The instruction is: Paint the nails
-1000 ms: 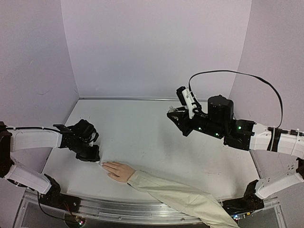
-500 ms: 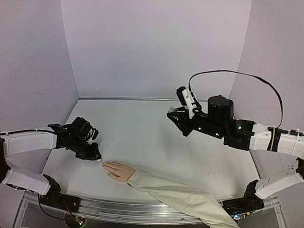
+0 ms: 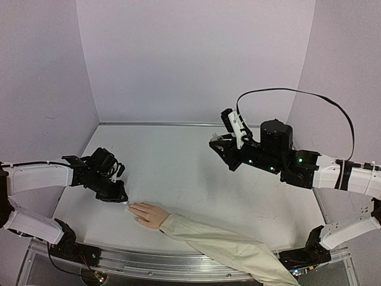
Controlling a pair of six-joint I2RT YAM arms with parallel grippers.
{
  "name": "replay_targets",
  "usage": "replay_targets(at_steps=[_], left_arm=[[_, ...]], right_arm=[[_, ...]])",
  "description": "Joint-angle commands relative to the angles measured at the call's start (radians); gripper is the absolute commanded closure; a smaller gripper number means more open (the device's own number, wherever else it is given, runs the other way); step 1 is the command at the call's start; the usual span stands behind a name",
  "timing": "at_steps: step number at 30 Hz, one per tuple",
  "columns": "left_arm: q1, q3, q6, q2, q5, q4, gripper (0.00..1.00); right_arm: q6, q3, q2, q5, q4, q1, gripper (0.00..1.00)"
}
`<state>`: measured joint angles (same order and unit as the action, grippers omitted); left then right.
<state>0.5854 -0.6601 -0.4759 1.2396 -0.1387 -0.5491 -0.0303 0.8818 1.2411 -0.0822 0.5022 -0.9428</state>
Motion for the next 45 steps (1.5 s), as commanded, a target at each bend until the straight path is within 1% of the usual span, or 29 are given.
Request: replay_targets(at_steps=[1,21,30,33,34,36,38,40,43,45], left_arm=[[-0.001,-0.033,-0.003,0.006,0.011,0.023,1.0],[-0.001,-0.026,-0.001,0.039,0.064,0.056,1.0],[-0.002,-0.026,0.013,0.071,0.122,0.062,1.0],[-0.002,-0.031,0.023,0.058,0.128,0.04,1.0],[-0.002,-0.037,0.029,0.047,0.156,0.021,1.0],[-0.003,-0.044,0.031,0.002,0.163,-0.004,1.0],[-0.002,-0.05,0.03,-0.035,0.147,-0.021,1.0],[-0.002,-0.057,0.025,-0.055,0.098,-0.028,1.0],[-0.002,-0.064,0.024,-0.047,0.02,-0.026,1.0],[-0.001,-0.064,0.022,-0.039,0.004,-0.026,1.0]], right_arm=[[0.001,0.032,-0.016,0.004,0.07,-0.001,1.0],[0.007,0.026,-0.023,0.002,0.069,0.0,1.0],[0.01,0.028,-0.021,0.003,0.068,-0.001,1.0],[0.01,0.027,-0.027,0.002,0.069,-0.001,1.0],[0.009,0.026,-0.028,0.001,0.069,-0.001,1.0],[0.009,0.025,-0.029,0.001,0.066,0.001,1.0],[0.008,0.022,-0.032,-0.001,0.065,-0.001,1.0],[0.007,0.02,-0.032,-0.001,0.066,0.0,1.0],[0.006,0.02,-0.031,0.002,0.069,-0.001,1.0],[0.004,0.02,-0.032,0.004,0.07,-0.001,1.0]])
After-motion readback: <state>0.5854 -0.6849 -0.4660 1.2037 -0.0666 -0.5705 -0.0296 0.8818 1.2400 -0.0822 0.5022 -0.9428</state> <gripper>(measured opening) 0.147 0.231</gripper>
